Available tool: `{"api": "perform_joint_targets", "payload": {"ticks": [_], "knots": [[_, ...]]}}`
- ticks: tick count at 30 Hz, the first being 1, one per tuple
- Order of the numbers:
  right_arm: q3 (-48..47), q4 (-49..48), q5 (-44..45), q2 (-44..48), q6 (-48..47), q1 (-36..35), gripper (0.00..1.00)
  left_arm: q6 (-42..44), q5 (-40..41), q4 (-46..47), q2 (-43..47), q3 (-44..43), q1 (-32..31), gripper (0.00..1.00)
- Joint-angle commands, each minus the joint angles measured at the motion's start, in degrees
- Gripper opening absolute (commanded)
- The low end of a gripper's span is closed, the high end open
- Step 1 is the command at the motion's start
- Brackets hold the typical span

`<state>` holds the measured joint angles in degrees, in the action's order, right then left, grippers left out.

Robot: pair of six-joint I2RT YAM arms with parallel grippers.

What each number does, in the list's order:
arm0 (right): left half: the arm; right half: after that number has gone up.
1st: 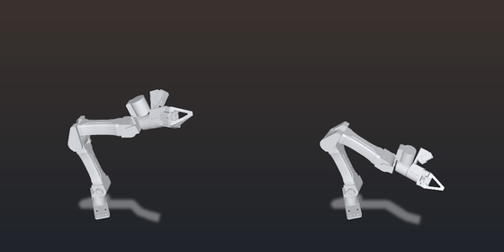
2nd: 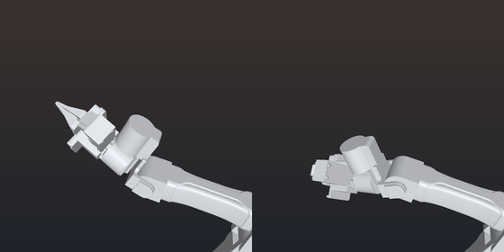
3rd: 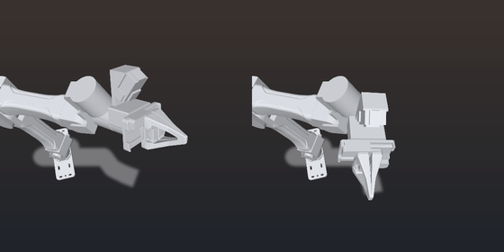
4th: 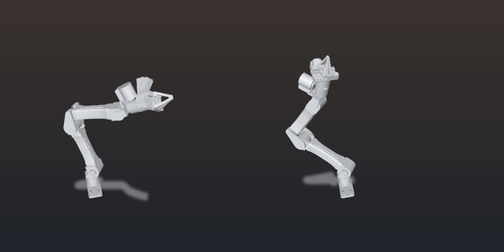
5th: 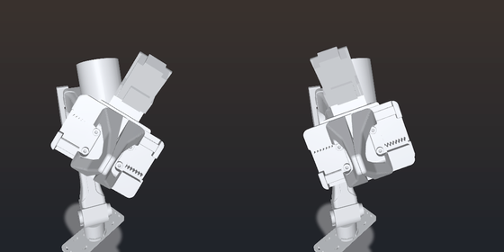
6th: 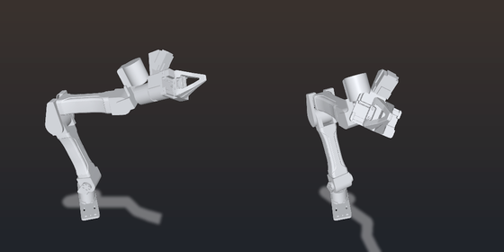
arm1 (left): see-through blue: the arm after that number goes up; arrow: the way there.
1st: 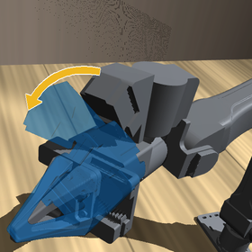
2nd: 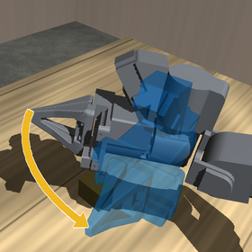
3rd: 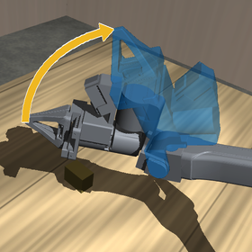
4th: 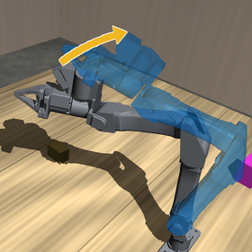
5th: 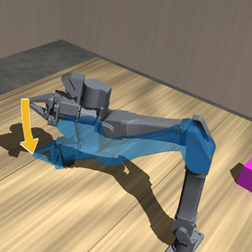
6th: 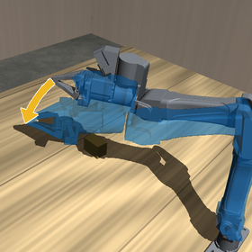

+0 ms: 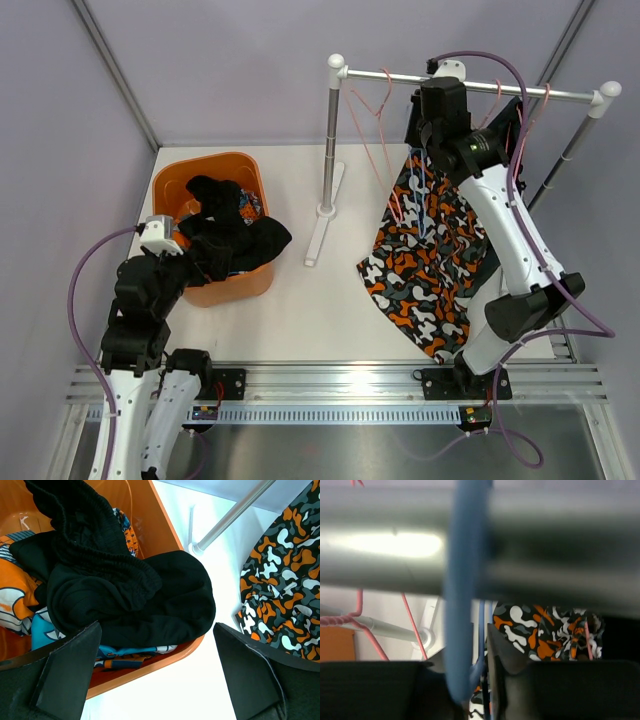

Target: Remove the shorts from the hanger

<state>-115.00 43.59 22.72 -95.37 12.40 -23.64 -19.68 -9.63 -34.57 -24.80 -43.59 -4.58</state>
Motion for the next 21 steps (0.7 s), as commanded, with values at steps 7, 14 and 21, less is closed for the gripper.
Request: {"api": "perform_joint_targets", "payload": {"ticks": [7,14,21], "knots": [[1.6,1.6,-6.3,10.0,0.9,0.4,0.53,0.6,0.4,1.8,-0.5,0.2,-0.8,0.99],[5.2,1.5,-5.7,19.4,1.4,0.5,0.59,0.6,0.5,1.8,-0.8,0.3,-1.2,0.99],[10.1,-1.8,8.0,26.6,-1.6,0.7,0.68,0.7,0.3,1.9,-1.0,0.3,-1.8,0.99]]}}
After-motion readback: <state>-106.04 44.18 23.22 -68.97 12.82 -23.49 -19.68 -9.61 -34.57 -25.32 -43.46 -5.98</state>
